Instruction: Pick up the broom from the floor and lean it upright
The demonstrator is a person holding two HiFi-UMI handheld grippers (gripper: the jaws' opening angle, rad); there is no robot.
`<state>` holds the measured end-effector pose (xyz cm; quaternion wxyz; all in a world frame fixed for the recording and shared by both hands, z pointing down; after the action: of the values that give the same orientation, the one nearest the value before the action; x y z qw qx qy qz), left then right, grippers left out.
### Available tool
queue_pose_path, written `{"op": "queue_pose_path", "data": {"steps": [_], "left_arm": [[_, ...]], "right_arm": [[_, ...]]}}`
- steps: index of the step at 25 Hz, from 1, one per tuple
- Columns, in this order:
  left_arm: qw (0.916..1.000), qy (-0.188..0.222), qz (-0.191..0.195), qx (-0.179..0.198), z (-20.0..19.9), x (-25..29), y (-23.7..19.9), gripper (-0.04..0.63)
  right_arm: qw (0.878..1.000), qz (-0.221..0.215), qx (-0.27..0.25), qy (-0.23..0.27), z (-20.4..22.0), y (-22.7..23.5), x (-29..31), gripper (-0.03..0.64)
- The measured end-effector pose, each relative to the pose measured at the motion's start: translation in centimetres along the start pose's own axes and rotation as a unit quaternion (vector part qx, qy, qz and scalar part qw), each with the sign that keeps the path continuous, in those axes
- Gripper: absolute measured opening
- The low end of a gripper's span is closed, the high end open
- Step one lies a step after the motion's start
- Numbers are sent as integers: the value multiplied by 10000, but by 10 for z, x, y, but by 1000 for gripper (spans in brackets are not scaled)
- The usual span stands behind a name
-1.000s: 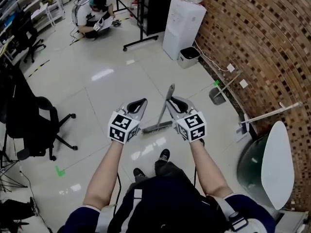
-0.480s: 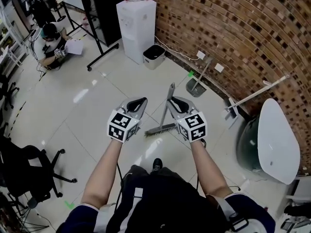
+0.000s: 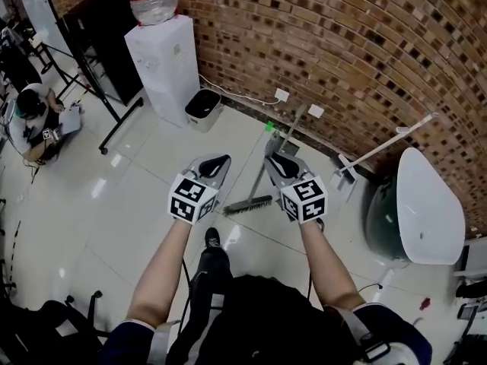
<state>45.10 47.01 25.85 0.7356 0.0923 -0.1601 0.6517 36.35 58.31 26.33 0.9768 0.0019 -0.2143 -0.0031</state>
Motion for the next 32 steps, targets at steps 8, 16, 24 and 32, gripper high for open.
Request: {"op": "queue_pose_path", "data": {"steps": [8,16,24,32], "left_arm": [[9976,-134,665,106,-37,78,-96,0],[9956,-402,834,169,-52,168,-162,0],[9961,-553,677,109,-66,233,-216,0],[9906,-708,1173,43,-57,287,-283,0]], "right_arm": [[9957,861,316,-105,-37,81,85,81],[9915,1108,688,-23,-52,149,168,81],[9906,1008,916,-111,-58,206,241,81],[9800,1435,1289,-482,-44,229,298,80]]}}
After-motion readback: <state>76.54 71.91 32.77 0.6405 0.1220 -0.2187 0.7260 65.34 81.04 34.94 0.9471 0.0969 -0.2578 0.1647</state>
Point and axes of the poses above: the fingertips, and each gripper's own axes: x forward along the fingers, y to its right, z out of its underside, the point moved 3 cm from there along -x, backward along the fingers, and after that the axes turned 4 degrees about -y, right-handed, at the moved point
